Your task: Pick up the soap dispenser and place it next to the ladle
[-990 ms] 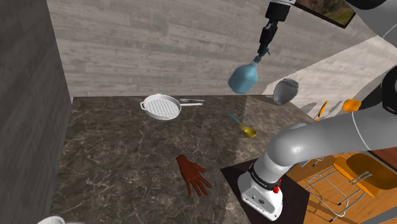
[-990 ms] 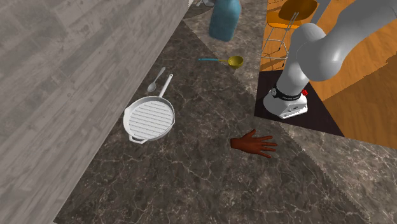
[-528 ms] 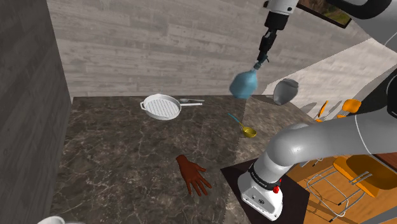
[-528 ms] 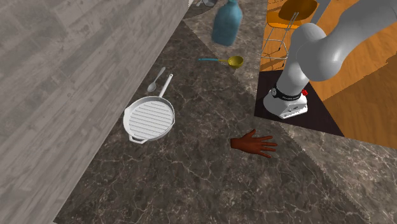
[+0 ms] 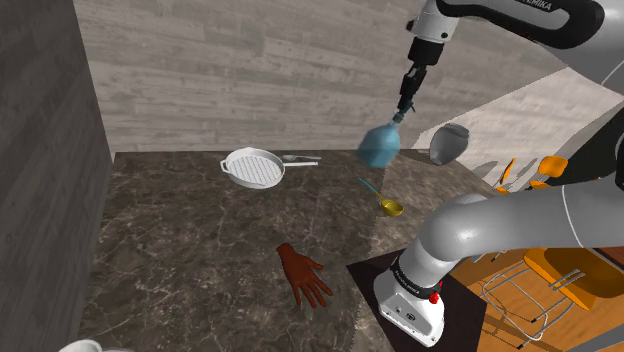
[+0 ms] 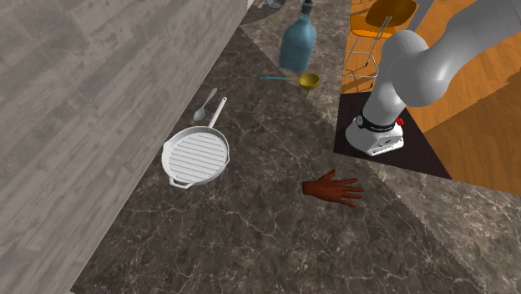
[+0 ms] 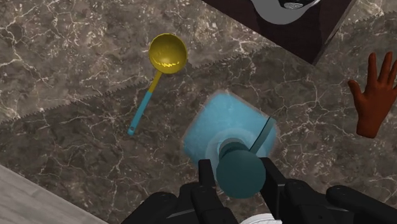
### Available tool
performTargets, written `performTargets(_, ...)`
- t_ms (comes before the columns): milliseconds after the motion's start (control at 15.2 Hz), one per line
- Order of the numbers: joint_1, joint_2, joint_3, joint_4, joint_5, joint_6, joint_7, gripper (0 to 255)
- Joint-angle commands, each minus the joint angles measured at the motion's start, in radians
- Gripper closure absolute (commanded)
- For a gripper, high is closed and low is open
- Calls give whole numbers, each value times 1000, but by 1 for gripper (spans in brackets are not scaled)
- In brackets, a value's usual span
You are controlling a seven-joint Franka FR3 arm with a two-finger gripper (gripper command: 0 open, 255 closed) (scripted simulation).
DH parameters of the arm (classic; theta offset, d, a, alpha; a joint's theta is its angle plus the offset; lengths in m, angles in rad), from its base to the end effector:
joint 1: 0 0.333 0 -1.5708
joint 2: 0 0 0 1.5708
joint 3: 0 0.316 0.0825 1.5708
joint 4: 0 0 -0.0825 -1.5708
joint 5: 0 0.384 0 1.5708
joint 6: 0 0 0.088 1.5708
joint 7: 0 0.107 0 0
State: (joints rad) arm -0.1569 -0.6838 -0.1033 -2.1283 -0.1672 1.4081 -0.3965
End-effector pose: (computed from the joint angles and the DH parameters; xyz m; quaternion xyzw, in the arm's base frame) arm 0.3011 -0.1145 0.6490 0.9962 0.0683 -0.0344 0.0415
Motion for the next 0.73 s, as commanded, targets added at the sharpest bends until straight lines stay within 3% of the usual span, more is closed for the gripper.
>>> performTargets(0, 0, -10, -1, -37, -1, 27, 4, 255)
performTargets(660, -3, -50, -10, -199, -9, 149, 18, 255)
